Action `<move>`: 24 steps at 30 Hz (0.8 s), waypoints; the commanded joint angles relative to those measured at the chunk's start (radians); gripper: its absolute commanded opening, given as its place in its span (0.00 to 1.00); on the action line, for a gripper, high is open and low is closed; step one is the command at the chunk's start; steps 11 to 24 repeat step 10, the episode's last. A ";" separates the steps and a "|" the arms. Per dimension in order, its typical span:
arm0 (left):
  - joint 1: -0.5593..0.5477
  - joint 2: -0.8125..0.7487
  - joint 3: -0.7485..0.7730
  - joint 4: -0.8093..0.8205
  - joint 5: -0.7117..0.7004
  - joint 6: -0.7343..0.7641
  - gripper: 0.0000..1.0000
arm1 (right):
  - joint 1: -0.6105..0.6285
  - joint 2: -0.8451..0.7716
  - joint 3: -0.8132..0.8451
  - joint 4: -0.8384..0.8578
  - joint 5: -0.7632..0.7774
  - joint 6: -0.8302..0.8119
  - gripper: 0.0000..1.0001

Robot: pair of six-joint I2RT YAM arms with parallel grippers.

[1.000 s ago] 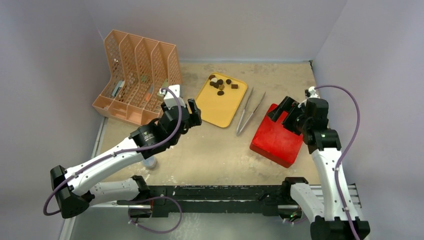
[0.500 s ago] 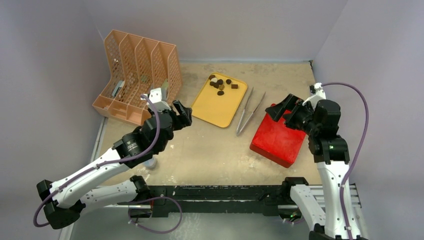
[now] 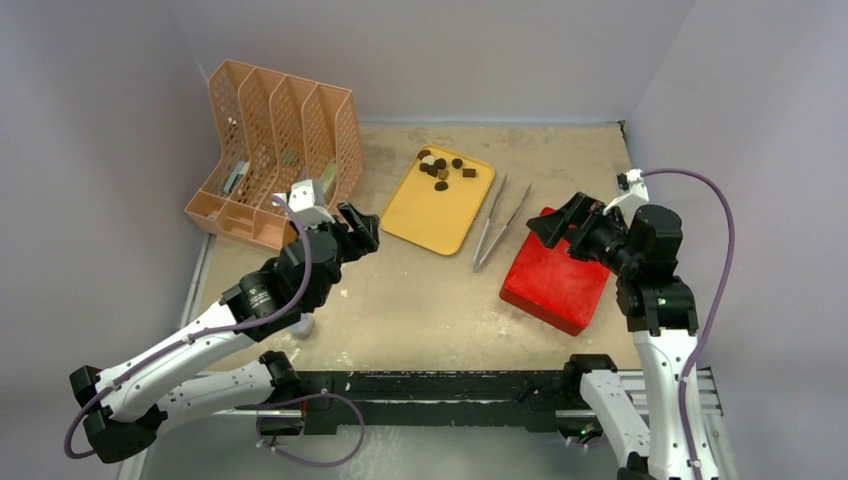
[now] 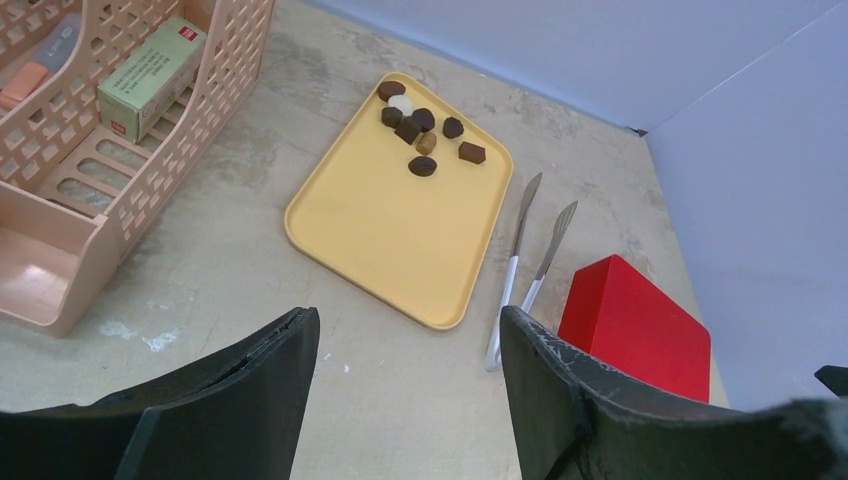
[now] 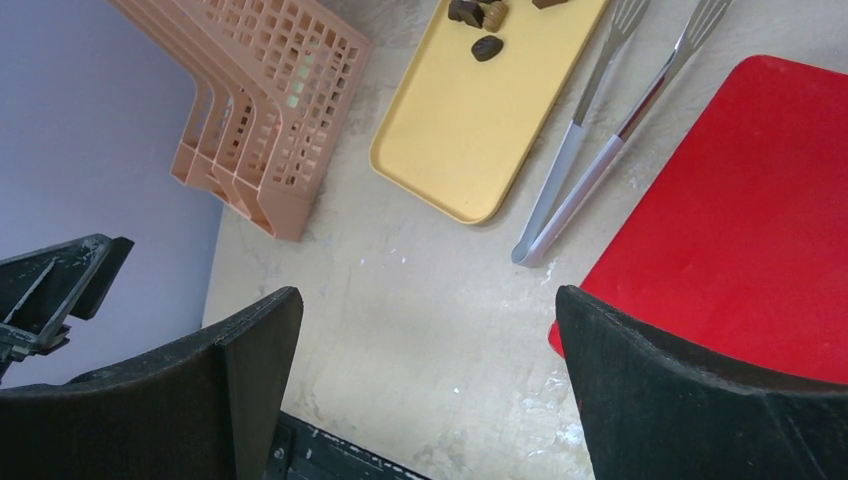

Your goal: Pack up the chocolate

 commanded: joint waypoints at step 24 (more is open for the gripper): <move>0.005 -0.033 0.012 0.042 -0.033 0.046 0.64 | -0.001 0.001 -0.009 0.066 -0.048 0.016 0.99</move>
